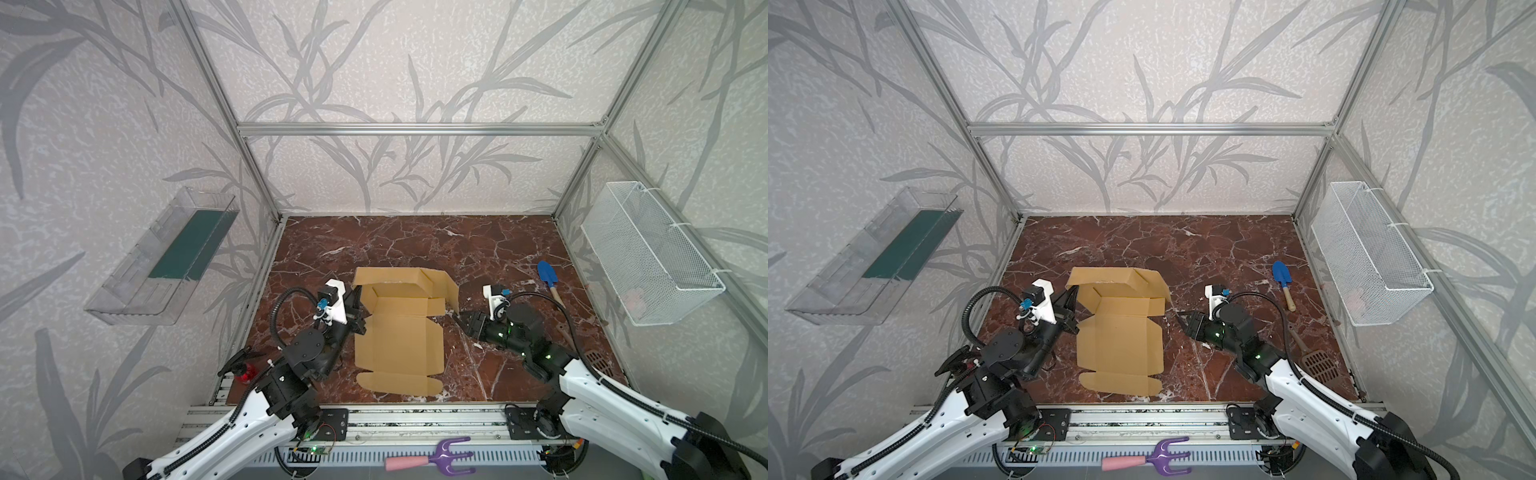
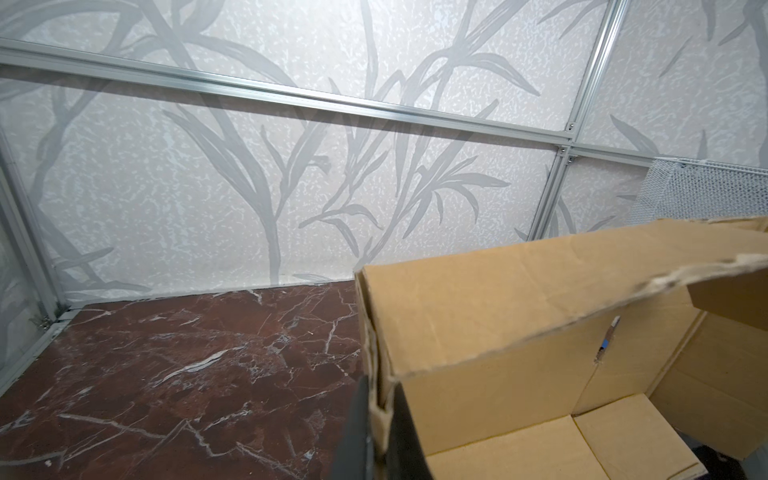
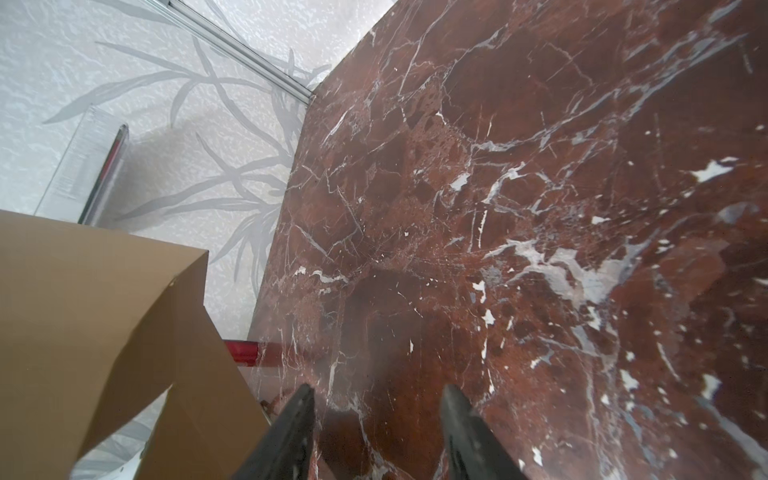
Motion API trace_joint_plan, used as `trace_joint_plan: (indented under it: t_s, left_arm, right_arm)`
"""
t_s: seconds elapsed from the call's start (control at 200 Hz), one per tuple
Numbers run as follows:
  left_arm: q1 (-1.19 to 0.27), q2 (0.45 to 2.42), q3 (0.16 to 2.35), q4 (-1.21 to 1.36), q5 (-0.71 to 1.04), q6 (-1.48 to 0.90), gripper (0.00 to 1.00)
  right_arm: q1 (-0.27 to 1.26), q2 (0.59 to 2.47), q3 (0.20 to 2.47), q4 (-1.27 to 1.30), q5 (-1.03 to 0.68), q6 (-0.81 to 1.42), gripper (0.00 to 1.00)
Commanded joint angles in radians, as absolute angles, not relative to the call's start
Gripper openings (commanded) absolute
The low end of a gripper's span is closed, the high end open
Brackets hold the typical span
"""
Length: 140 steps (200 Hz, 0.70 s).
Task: Fold the paper box
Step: 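Grasp the box wall nearest the right gripper while the left holds its wall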
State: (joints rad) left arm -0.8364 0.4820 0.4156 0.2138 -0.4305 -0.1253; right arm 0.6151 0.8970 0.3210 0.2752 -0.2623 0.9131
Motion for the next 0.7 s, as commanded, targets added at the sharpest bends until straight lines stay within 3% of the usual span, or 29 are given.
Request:
trace_joint_plan:
  t_s: [0.0, 0.21, 0.695]
  left_arm:
    - [-0.832, 0.474, 0.407, 0.261, -0.401, -0.152, 0.0]
    - [-0.829, 0.477, 0.406, 0.261, -0.4, -0.153, 0.0]
    - [-0.825, 0.486, 0.416, 0.239, -0.424, -0.149, 0.0]
  right_arm:
    - [0.625, 0.956, 0.284, 0.545, -0.301, 0.999, 0.51]
    - [0.669, 1.038, 0.239, 0.793, -0.272, 1.043, 0.5]
    - [0.752, 0.926, 0.219, 0.755, -0.146, 1.005, 0.5]
